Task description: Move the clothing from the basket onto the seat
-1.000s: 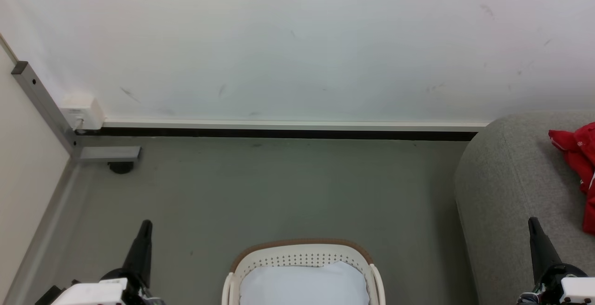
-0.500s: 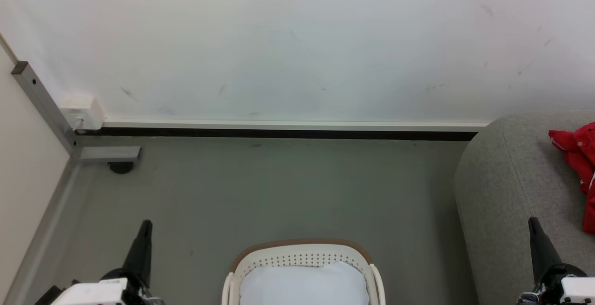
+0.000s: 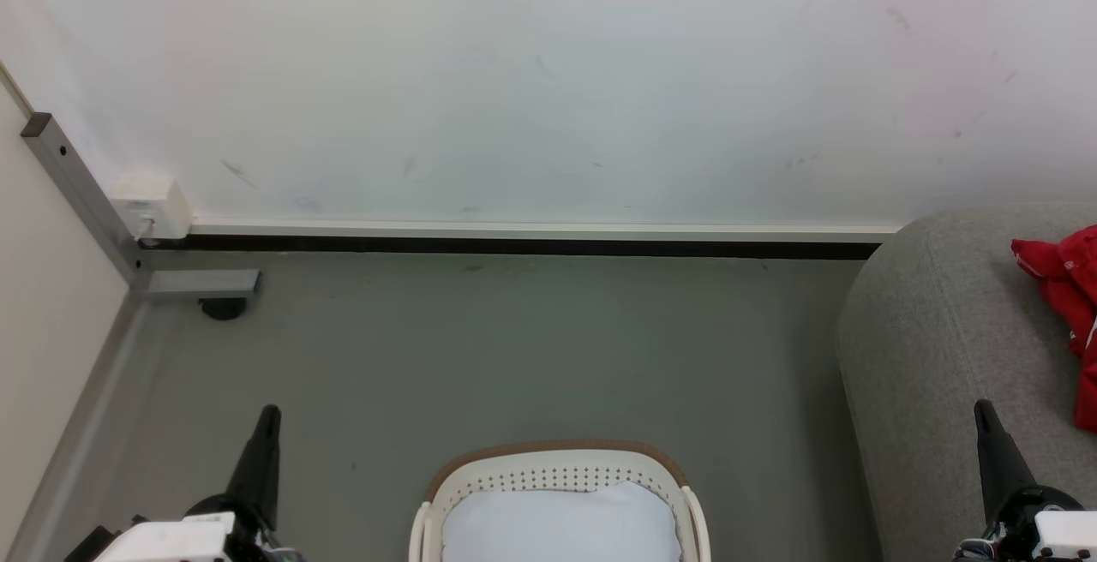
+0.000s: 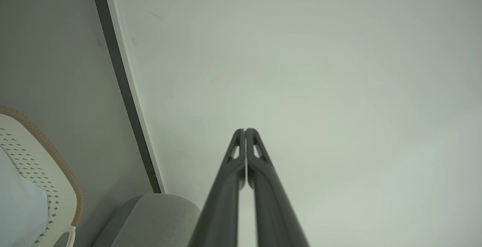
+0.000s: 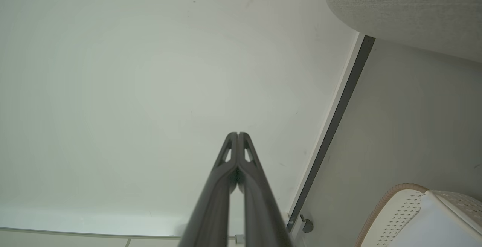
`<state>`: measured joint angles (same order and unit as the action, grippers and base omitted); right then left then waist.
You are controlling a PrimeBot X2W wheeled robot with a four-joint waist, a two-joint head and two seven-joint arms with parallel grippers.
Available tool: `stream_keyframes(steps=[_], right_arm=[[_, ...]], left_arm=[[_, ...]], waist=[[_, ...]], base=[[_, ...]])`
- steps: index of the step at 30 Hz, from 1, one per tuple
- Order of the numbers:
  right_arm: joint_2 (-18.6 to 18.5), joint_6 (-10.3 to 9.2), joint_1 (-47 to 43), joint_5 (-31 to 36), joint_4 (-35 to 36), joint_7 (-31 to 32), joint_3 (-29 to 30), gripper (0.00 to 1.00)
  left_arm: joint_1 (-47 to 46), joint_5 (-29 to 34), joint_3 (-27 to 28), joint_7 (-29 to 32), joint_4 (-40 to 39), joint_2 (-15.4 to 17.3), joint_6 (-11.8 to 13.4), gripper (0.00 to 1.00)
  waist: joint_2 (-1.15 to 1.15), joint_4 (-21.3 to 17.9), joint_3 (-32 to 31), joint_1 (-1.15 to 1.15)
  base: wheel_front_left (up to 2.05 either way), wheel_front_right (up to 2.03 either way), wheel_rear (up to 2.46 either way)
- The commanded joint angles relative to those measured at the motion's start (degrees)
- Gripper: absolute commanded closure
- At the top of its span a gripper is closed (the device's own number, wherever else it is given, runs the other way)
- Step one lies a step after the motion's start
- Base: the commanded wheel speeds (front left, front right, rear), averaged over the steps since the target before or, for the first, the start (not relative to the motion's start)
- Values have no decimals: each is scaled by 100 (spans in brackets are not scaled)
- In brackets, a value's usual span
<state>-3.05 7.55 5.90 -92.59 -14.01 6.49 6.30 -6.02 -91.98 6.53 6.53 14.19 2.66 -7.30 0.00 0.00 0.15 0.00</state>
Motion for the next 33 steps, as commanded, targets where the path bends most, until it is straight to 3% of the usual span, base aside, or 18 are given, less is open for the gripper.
stream_keyframes(steps=[1, 33], right_arm=[[6, -12, 75, 11, -16, 6, 25, 100], [12, -12, 75, 22, -16, 16, 33, 100]], left_arm=[[-53, -75, 14, 25, -17, 40, -35, 100], [-53, -76, 13, 25, -18, 40, -35, 100]], waist=[[0, 0, 0, 0], [0, 0, 0, 0]], base=[[0, 0, 0], [0, 0, 0]])
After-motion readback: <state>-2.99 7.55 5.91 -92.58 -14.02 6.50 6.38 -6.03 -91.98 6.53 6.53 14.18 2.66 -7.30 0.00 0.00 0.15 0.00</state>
